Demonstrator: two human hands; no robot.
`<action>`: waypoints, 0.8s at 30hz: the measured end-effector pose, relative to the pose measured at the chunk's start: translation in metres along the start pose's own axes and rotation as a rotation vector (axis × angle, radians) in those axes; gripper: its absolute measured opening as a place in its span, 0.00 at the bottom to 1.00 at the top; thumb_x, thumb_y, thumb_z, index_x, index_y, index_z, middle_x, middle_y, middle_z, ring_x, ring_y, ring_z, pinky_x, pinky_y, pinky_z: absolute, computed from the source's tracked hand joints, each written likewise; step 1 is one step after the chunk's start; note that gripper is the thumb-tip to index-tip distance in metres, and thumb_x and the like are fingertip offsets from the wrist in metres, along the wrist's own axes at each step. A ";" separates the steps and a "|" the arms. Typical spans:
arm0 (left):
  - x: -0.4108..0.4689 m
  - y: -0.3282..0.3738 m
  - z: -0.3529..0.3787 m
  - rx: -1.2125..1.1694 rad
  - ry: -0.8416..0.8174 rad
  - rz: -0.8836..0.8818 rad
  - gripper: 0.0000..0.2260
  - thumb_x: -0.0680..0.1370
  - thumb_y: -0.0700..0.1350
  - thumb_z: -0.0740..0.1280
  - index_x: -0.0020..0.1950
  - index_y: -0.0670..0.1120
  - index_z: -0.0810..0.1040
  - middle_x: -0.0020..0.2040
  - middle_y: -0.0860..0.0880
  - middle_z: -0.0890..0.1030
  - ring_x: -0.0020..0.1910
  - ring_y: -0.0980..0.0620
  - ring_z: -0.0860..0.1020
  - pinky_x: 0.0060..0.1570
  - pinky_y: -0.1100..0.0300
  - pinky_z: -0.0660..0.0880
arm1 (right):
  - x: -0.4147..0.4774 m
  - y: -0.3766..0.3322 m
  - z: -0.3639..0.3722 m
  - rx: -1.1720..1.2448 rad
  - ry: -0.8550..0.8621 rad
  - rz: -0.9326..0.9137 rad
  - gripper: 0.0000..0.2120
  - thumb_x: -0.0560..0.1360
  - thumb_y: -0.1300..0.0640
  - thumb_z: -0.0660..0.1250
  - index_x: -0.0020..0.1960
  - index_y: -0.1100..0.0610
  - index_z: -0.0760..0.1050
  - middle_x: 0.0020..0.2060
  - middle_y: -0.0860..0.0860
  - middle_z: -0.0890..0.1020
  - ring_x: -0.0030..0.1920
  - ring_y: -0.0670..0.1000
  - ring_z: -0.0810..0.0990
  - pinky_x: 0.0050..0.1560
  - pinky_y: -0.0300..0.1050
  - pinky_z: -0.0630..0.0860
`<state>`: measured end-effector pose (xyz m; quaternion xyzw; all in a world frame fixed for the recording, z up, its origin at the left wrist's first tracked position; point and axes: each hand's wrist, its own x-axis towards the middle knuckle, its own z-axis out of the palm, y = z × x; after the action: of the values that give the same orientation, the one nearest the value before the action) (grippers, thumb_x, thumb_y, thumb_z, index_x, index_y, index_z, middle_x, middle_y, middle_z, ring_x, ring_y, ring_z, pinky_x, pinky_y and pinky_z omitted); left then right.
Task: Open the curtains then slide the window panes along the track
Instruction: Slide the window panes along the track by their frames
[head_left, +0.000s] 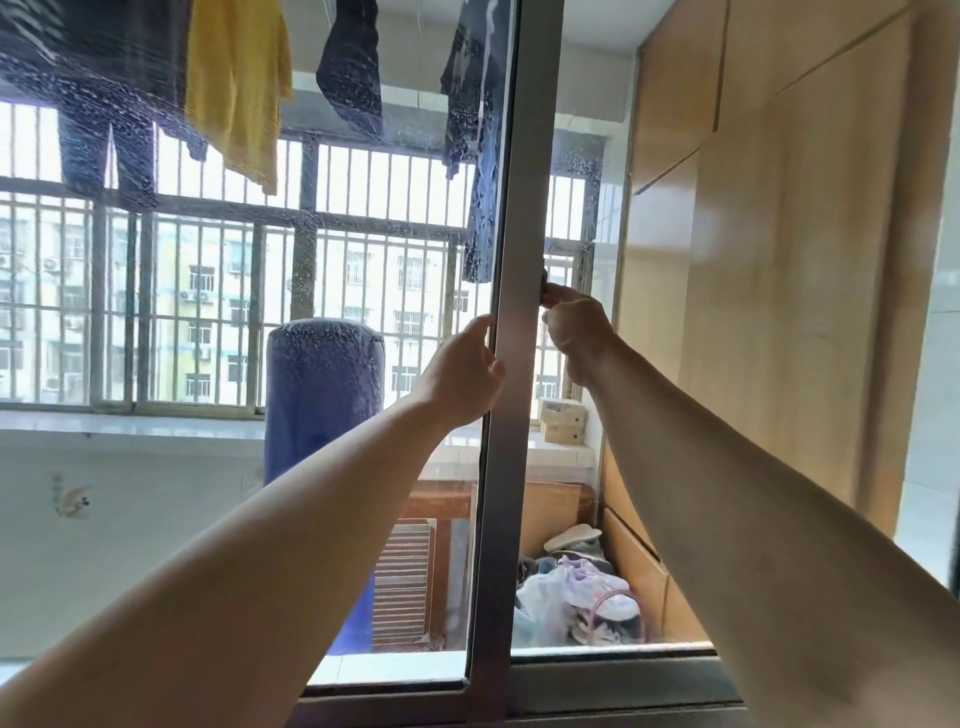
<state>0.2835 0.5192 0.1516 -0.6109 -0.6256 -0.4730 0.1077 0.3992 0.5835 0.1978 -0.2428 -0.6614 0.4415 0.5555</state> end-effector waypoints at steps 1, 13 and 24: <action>0.001 0.001 -0.001 0.005 -0.001 -0.004 0.26 0.79 0.42 0.62 0.76 0.45 0.58 0.56 0.45 0.81 0.57 0.47 0.78 0.56 0.56 0.71 | 0.001 0.000 0.000 -0.015 0.000 0.015 0.31 0.69 0.78 0.48 0.67 0.62 0.74 0.61 0.69 0.77 0.56 0.64 0.78 0.53 0.49 0.78; -0.031 -0.005 0.008 0.055 -0.087 -0.076 0.16 0.79 0.34 0.57 0.66 0.39 0.73 0.59 0.42 0.81 0.58 0.44 0.78 0.51 0.62 0.72 | -0.028 0.021 0.008 -0.331 -0.051 0.051 0.36 0.76 0.73 0.53 0.79 0.50 0.51 0.75 0.55 0.64 0.55 0.52 0.75 0.42 0.40 0.78; -0.085 -0.053 0.053 0.005 -0.151 -0.112 0.17 0.76 0.29 0.56 0.58 0.40 0.79 0.54 0.43 0.83 0.53 0.44 0.81 0.49 0.55 0.78 | -0.071 0.086 0.005 -0.729 -0.039 -0.101 0.28 0.79 0.69 0.54 0.77 0.55 0.58 0.72 0.58 0.69 0.70 0.58 0.71 0.64 0.45 0.72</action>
<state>0.2809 0.5120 0.0388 -0.6085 -0.6665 -0.4292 0.0353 0.3990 0.5665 0.0874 -0.3833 -0.7968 0.1535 0.4412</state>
